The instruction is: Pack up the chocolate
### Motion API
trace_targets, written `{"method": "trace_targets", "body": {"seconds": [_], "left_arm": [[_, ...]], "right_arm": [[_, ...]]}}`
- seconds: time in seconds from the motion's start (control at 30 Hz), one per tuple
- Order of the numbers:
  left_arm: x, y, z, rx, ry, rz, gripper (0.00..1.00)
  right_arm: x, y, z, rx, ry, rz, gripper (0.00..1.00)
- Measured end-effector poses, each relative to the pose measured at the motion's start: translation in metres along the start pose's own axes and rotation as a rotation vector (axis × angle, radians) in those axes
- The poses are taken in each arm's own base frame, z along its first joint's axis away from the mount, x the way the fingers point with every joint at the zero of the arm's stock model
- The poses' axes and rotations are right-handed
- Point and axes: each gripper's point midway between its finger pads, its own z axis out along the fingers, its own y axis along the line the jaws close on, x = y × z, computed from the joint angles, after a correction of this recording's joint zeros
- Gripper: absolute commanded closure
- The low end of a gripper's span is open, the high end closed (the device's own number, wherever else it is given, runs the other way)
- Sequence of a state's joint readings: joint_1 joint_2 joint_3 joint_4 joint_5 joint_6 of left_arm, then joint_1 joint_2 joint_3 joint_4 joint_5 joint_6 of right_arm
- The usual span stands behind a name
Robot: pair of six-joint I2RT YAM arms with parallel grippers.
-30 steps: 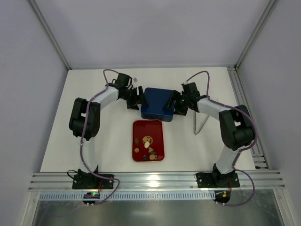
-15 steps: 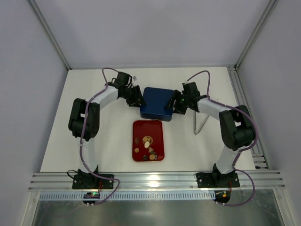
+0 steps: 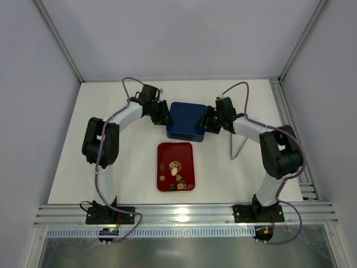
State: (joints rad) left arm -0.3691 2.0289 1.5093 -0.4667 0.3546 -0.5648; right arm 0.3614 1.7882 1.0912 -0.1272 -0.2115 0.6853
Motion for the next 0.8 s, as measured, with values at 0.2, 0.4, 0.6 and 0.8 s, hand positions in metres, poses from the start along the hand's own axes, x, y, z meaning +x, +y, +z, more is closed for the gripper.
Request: {"method": "trace_targets", "body": {"seconds": [0.2, 0.4, 0.6, 0.8], "left_arm": [[-0.002, 0.0, 0.0, -0.019, -0.018, 0.01, 0.6], [-0.001, -0.003, -0.002, -0.033, -0.033, 0.025, 0.48], [0.014, -0.006, -0.002, -0.055, 0.007, 0.059, 0.24], [-0.002, 0.008, -0.015, -0.105, 0.026, 0.071, 0.16]], "right_arm": [[-0.002, 0.0, 0.001, -0.01, -0.023, 0.0, 0.57], [-0.004, -0.001, -0.002, -0.023, -0.026, 0.003, 0.33], [-0.006, -0.008, -0.008, -0.01, 0.027, 0.001, 0.24], [-0.041, 0.002, -0.012, -0.042, -0.003, -0.002, 0.2]]}}
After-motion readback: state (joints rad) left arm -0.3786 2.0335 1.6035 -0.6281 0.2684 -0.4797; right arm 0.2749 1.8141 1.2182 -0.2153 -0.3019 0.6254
